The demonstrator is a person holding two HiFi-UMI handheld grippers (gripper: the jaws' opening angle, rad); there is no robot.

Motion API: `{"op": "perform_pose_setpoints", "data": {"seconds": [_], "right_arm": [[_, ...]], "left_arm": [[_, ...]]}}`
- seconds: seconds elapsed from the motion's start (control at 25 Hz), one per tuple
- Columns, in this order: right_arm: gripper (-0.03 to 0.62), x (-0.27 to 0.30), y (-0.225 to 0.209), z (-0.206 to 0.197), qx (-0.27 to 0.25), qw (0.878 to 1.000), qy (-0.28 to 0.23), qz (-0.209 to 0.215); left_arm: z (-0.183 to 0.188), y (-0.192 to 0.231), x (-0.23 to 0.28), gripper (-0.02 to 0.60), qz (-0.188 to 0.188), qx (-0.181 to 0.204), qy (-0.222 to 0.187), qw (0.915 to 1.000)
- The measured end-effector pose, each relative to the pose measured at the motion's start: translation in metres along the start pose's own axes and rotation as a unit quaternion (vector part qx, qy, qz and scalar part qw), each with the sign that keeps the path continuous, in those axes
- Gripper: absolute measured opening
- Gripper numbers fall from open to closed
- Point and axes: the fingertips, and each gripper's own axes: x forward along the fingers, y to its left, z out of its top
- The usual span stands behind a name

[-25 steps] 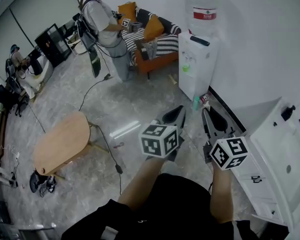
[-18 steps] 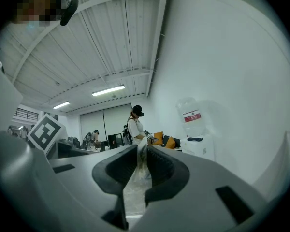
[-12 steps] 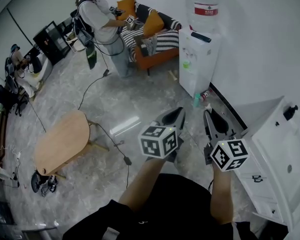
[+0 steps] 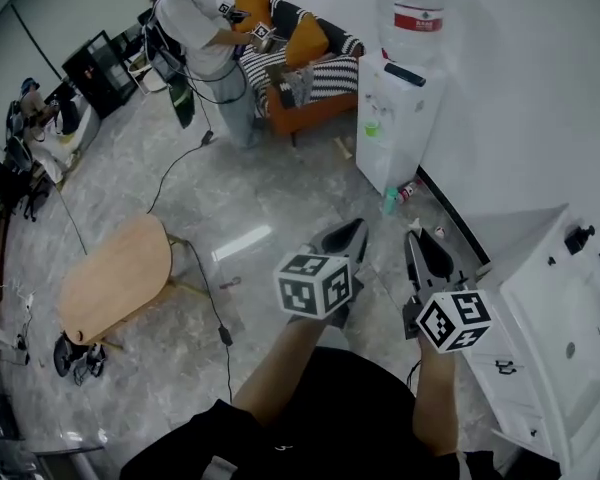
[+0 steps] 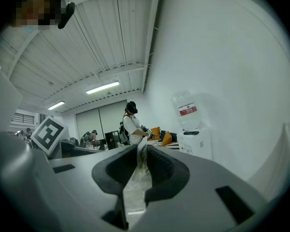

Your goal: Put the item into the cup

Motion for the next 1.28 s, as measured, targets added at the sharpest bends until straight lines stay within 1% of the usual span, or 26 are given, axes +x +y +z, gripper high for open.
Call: {"op": "perform_pose_setpoints", "data": {"seconds": [0.16,0.28,0.4,0.48,0.56,0.72,0.84,0.92,1.0,1.08,1.28], "right_arm": [[0.067,0.017,0.005,-0.001,0.001,1.000,0.006,0.015],[0.067,0.029,0.009,-0.005,-0.003,1.000,0.017,0.025],[0.067,0.041,0.004,-0.005,-0.005,0.999,0.026,0.028],[0.067,0.050,-0.006,-0.004,-0.003,0.999,0.031,0.025],[0.067,0.060,-0.015,-0.001,-0.002,0.999,0.033,0.021],[0.067,0.085,-0.024,0.009,-0.002,0.999,0.030,0.021],[0.067,0.109,-0.027,0.016,-0.003,0.999,0.029,0.025],[0.067,0.129,-0.027,0.019,-0.002,0.999,0.027,0.032],[0.067,0.150,-0.025,0.020,0.000,0.999,0.027,0.040],[0.067,0.171,-0.023,0.020,0.001,0.998,0.030,0.047],[0.067,0.222,-0.025,0.030,-0.002,0.998,0.021,0.057]], "left_arm": [[0.009,0.013,0.004,0.014,0.008,-0.005,-0.006,0.9999],[0.011,0.025,0.011,0.014,0.015,-0.019,-0.006,0.9997],[0.014,0.033,0.027,0.014,0.014,-0.031,-0.004,0.9994],[0.019,0.035,0.042,0.014,0.009,-0.032,-0.001,0.9994],[0.028,0.038,0.055,0.014,0.006,-0.029,0.000,0.9996],[0.050,0.059,0.074,0.014,0.012,-0.027,-0.005,0.9995],[0.065,0.074,0.087,0.014,0.015,-0.028,-0.007,0.9995],[0.073,0.085,0.096,0.014,0.016,-0.021,-0.005,0.9996],[0.082,0.098,0.104,0.014,0.019,-0.015,-0.002,0.9997],[0.091,0.113,0.112,0.014,0.021,-0.017,-0.002,0.9996],[0.123,0.152,0.131,0.014,0.022,-0.015,-0.013,0.9996]]}}
